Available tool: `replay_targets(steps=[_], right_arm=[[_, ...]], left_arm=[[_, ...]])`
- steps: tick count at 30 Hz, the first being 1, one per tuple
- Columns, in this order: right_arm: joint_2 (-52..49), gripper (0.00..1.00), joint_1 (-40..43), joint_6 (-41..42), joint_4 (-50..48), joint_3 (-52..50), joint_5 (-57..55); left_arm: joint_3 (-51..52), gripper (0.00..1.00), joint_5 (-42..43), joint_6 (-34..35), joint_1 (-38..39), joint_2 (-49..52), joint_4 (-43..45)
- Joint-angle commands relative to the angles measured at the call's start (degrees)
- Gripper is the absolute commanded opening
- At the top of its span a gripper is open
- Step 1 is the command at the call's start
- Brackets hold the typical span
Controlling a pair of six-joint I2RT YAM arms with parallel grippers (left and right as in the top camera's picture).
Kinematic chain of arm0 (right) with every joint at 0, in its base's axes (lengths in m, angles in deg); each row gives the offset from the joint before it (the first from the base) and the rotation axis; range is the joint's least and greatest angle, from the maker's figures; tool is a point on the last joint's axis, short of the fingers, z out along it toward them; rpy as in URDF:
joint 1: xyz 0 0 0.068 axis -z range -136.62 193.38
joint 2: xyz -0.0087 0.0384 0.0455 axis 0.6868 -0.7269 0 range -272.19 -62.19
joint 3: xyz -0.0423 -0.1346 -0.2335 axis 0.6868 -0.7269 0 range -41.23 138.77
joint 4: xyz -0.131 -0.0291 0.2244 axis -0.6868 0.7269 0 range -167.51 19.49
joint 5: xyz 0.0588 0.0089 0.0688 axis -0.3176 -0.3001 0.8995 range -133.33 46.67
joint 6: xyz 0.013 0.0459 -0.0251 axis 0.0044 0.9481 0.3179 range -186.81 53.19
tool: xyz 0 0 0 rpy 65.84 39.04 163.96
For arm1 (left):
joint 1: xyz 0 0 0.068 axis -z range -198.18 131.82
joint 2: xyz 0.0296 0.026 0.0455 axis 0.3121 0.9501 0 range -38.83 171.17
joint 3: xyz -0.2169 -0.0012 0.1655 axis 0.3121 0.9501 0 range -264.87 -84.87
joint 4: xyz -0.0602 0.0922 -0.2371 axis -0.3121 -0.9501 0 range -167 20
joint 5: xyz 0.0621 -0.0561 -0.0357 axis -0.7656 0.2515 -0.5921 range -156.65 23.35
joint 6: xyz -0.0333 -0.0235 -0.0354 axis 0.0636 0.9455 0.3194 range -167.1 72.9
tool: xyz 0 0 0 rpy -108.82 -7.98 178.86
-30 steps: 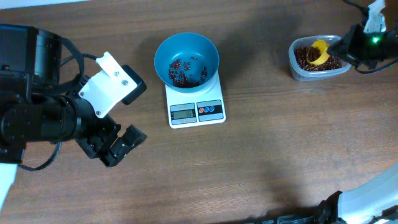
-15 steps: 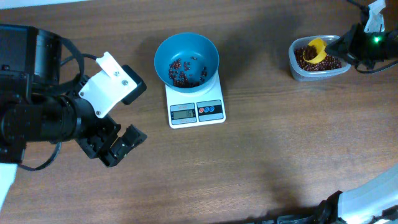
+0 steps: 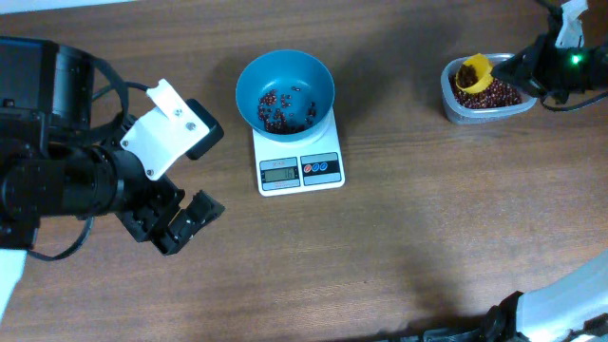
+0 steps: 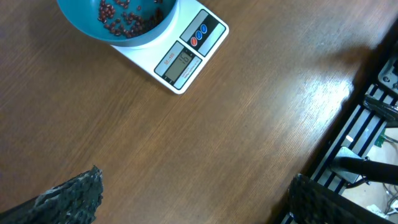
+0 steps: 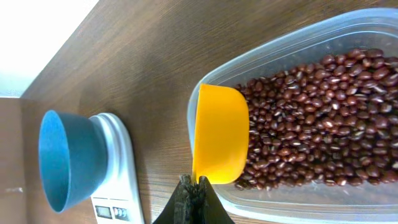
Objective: Scoop item into bowl and weigh 50g on scale
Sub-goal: 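Dip the yellow scoop into the red beans again with the right gripper, then lift the filled scoop and carry it left over the teal bowl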
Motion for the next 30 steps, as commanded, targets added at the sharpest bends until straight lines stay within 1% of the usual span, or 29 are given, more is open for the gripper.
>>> replay_targets(steps=[1, 8, 11, 14, 19, 21, 24, 30], right_arm=[[-0.5, 0.04, 0.4, -0.2, 0.0, -0.3, 4.3], [-0.5, 0.04, 0.3, -0.2, 0.0, -0.3, 9.3], [-0.5, 0.04, 0.3, -0.2, 0.0, -0.3, 9.8], [-0.5, 0.04, 0.3, -0.2, -0.4, -0.3, 15.0], [-0.5, 0.04, 0.2, 0.0, -0.5, -0.3, 18.5], [-0.5, 0.04, 0.2, 2.6, -1.1, -0.3, 19.1], [-0.5, 0.04, -0.7, 3.1, -3.4, -0.3, 20.9], [-0.5, 0.04, -8.5, 10.6, -12.2, -0.3, 20.9]], left_arm=[[0.2, 0.99, 0.2, -1.3, 0.2, 0.1, 0.1], [0.2, 0.99, 0.2, -1.3, 0.2, 0.1, 0.1], [0.2, 0.99, 0.2, -1.3, 0.2, 0.1, 0.1], [0.2, 0.99, 0.2, -1.3, 0.2, 0.1, 0.1], [0.2, 0.99, 0.2, -1.3, 0.2, 0.1, 0.1], [0.2, 0.99, 0.2, -1.3, 0.2, 0.1, 0.1], [0.2, 0.99, 0.2, -1.3, 0.2, 0.1, 0.1], [0.2, 0.99, 0.2, -1.3, 0.2, 0.1, 0.1]])
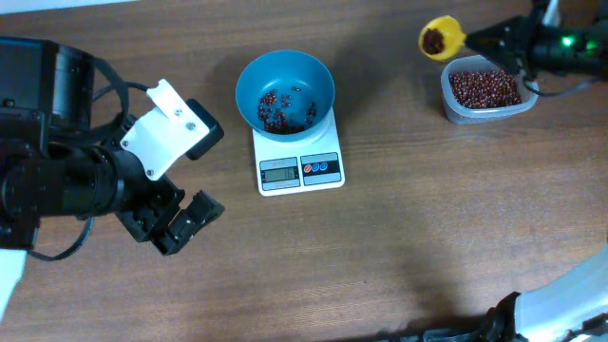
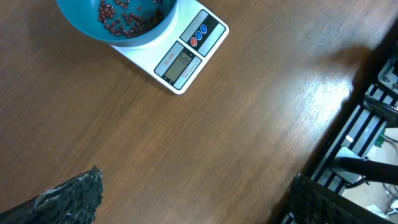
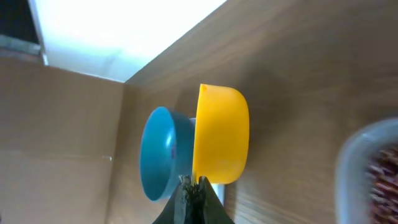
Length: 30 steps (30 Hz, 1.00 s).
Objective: Scoop item into bowl and weigh 50g on scale
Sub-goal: 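Lift the filled scoop and carry it left over the teal bowl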
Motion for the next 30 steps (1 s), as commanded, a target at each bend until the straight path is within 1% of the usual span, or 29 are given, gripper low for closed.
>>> replay_targets(steps=[1, 4, 7, 9, 12, 14, 15, 18, 22, 24, 26, 29, 30], right_arm=[[-0.5, 0.04, -5.2, 4.8, -3.2, -0.1, 1.8], [-0.5, 0.04, -10.6, 7.9, -5.5, -0.1, 1.8], [-0.5, 0.04, -15.6, 7.9, -6.3, -0.1, 1.8], [-0.5, 0.04, -19.1, 7.8, -9.6, -0.1, 1.8], [-0.5, 0.04, -22.4, 7.8, -12.9, -0.1, 1.8], [-0.5, 0.04, -24.6, 7.8, -12.9, -0.1, 1.8], [-0.5, 0.04, -25.7, 6.1, -13.0, -0.1, 1.8], [-0.5, 0.04, -28.6, -3.9, -12.9, -0.1, 2.2], [-0.5, 0.04, -29.0, -12.8, -12.9, -0.1, 2.2], [-0.5, 0.04, -29.0, -21.4, -12.5, -0.1, 1.6], [-0.5, 0.04, -29.0, -27.5, -12.5, -0.1, 1.2], [-0.5, 0.04, -29.0, -31.0, -12.6, -0.1, 0.2], [-0.5, 0.04, -29.0, -31.0, -12.6, -0.1, -2.3]], left_arm=[[0.2, 0.99, 0.2, -1.3, 0.2, 0.1, 0.1], [0.2, 0.99, 0.2, -1.3, 0.2, 0.1, 0.1], [0.2, 0.99, 0.2, -1.3, 0.2, 0.1, 0.1], [0.2, 0.99, 0.2, -1.3, 0.2, 0.1, 0.1], [0.2, 0.99, 0.2, -1.3, 0.2, 0.1, 0.1], [0.2, 0.99, 0.2, -1.3, 0.2, 0.1, 0.1], [0.2, 0.99, 0.2, -1.3, 0.2, 0.1, 0.1], [0.2, 0.99, 0.2, -1.3, 0.2, 0.1, 0.1], [0.2, 0.99, 0.2, -1.3, 0.2, 0.1, 0.1], [0.2, 0.99, 0.2, -1.3, 0.2, 0.1, 0.1], [0.2, 0.99, 0.2, -1.3, 0.2, 0.1, 0.1], [0.2, 0.99, 0.2, -1.3, 0.2, 0.1, 0.1], [0.2, 0.99, 0.2, -1.3, 0.2, 0.1, 0.1]])
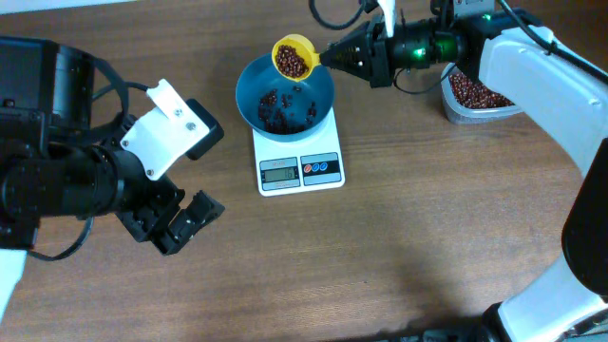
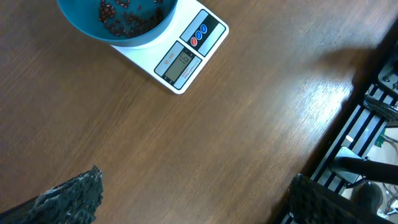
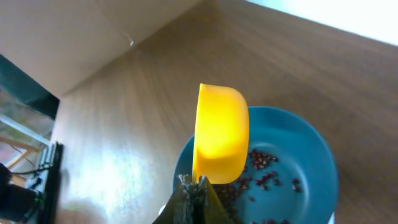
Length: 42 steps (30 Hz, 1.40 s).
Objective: Scoop item into bowl and weigh 50g on scale
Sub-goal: 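Lift the filled scoop and carry it left over the teal bowl, then tilt the scoop with the right gripper to pour beans into the bowl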
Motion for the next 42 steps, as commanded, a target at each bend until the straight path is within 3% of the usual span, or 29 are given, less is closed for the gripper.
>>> replay_targets(steps=[1, 5, 16, 19, 42], right_arm=[[-0.5, 0.04, 0.1, -3.5, -0.1, -0.1, -4.0], [-0.5, 0.04, 0.1, -9.2, -0.1, -0.1, -5.5], [-0.5, 0.04, 0.1, -9.5, -0.2, -0.1, -5.5], [-0.5, 0.04, 0.1, -13.8, -0.2, -0.1, -5.5], [-0.5, 0.04, 1.6, -13.4, -0.6, -0.1, -3.6]], left_arm=[[0.2, 0.99, 0.2, -1.3, 0.2, 0.1, 0.1], [0.2, 0.99, 0.2, -1.3, 0.2, 0.1, 0.1], [0.2, 0.99, 0.2, -1.3, 0.2, 0.1, 0.1], [0.2, 0.99, 0.2, -1.3, 0.2, 0.1, 0.1], [0.2, 0.99, 0.2, -1.3, 0.2, 0.1, 0.1]])
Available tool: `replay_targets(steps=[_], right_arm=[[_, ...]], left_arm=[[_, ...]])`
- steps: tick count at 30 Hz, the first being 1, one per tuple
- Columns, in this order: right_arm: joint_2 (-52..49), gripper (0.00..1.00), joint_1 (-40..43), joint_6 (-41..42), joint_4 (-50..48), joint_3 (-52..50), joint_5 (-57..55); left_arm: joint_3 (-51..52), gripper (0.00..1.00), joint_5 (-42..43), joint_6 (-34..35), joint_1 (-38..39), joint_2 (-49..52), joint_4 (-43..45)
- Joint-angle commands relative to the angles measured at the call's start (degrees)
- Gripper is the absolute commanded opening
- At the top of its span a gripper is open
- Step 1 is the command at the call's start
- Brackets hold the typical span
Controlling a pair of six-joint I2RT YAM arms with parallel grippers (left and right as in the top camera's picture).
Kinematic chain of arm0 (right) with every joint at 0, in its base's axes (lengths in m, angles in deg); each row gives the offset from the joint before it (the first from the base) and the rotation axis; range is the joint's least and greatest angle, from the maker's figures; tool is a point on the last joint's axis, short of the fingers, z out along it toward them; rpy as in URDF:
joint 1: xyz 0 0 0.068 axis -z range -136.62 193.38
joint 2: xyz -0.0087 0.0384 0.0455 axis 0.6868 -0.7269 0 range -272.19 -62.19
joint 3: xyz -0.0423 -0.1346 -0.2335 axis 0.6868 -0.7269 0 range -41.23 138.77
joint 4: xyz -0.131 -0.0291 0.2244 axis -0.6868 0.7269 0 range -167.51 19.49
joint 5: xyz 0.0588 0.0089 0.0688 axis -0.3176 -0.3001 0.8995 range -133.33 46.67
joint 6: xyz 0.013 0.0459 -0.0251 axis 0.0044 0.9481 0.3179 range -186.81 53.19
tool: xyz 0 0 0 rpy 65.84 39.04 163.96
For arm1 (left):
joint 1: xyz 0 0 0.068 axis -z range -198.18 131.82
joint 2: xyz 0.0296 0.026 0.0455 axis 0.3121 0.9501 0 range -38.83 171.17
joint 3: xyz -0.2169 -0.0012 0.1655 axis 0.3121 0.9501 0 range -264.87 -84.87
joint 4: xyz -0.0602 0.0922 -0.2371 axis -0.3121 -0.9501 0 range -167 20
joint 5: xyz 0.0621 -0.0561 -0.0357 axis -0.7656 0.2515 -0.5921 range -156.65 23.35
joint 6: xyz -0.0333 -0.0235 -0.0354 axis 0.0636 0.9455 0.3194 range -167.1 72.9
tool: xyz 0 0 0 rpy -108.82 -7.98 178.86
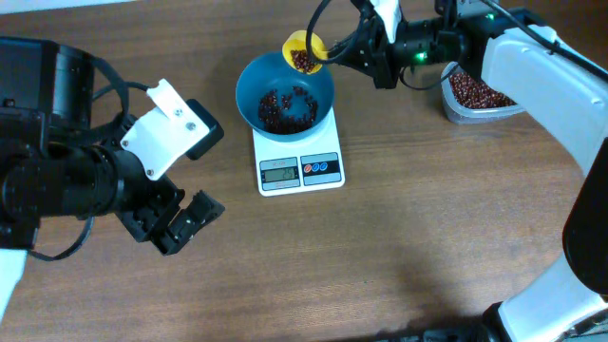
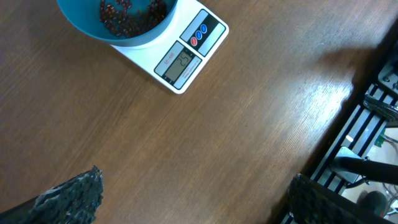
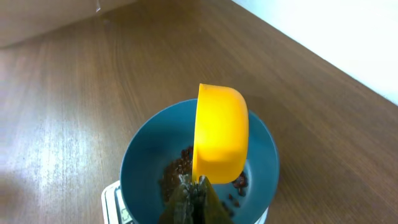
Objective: Scoop item into bowl and weigh 50g on scale
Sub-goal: 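Tilt the scoop with the right gripper to pour beans into the bowl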
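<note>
A blue bowl (image 1: 283,92) holding red beans stands on a white digital scale (image 1: 299,169) with a lit display. My right gripper (image 3: 198,184) is shut on the handle of a yellow scoop (image 1: 304,51), which is tilted over the bowl's far rim with beans in it. In the right wrist view the scoop (image 3: 221,132) hangs above the bowl (image 3: 140,165). The clear bean tub (image 1: 475,94) sits at the right, partly behind the arm. My left gripper (image 2: 193,193) hovers open over bare wood, left of the scale (image 2: 180,53).
The table's right edge with a dark metal rack (image 2: 367,124) shows in the left wrist view. The left arm's bulky black and white body (image 1: 104,161) fills the table's left side.
The scoop now sits tilted at the bowl's far right rim. The bowl holds more beans and the scale's reading has changed. My left gripper has not moved.
My right gripper held the scoop in the bean tub. Then it held the filled scoop left of the tub, then over the bowl's far rim. Now the scoop is tilted there and the bean pile in the bowl is bigger. The left arm stayed still.
</note>
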Motion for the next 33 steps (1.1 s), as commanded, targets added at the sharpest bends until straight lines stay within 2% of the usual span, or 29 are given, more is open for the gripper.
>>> replay_targets(steps=[1, 8, 17, 23, 26, 27, 30, 32, 33], right_arm=[[-0.5, 0.04, 0.5, 0.2, -0.9, -0.1, 3.8], [-0.5, 0.04, 0.3, 0.1, -1.6, -0.1, 4.6], [-0.7, 0.04, -0.2, 0.1, 0.5, -0.1, -1.8], [-1.0, 0.04, -1.2, 0.2, -3.8, -0.1, 2.6], [-1.0, 0.04, -1.1, 0.2, -4.4, -0.1, 0.3], [-1.0, 0.04, -1.9, 0.2, -4.0, -0.1, 3.4], [-1.0, 0.04, -0.9, 0.2, -3.5, -0.1, 0.3], [-1.0, 0.04, -0.7, 0.1, -2.9, -0.1, 3.2], [-1.0, 0.04, 0.4, 0.1, -3.8, -0.1, 0.3]], left_arm=[[0.2, 0.99, 0.2, -1.3, 0.2, 0.1, 0.1], [0.2, 0.99, 0.2, -1.3, 0.2, 0.1, 0.1], [0.2, 0.99, 0.2, -1.3, 0.2, 0.1, 0.1], [0.2, 0.99, 0.2, -1.3, 0.2, 0.1, 0.1], [0.2, 0.99, 0.2, -1.3, 0.2, 0.1, 0.1], [0.2, 0.99, 0.2, -1.3, 0.2, 0.1, 0.1], [0.2, 0.99, 0.2, -1.3, 0.2, 0.1, 0.1], [0.2, 0.99, 0.2, -1.3, 0.2, 0.1, 0.1], [0.2, 0.99, 0.2, -1.3, 0.2, 0.1, 0.1]])
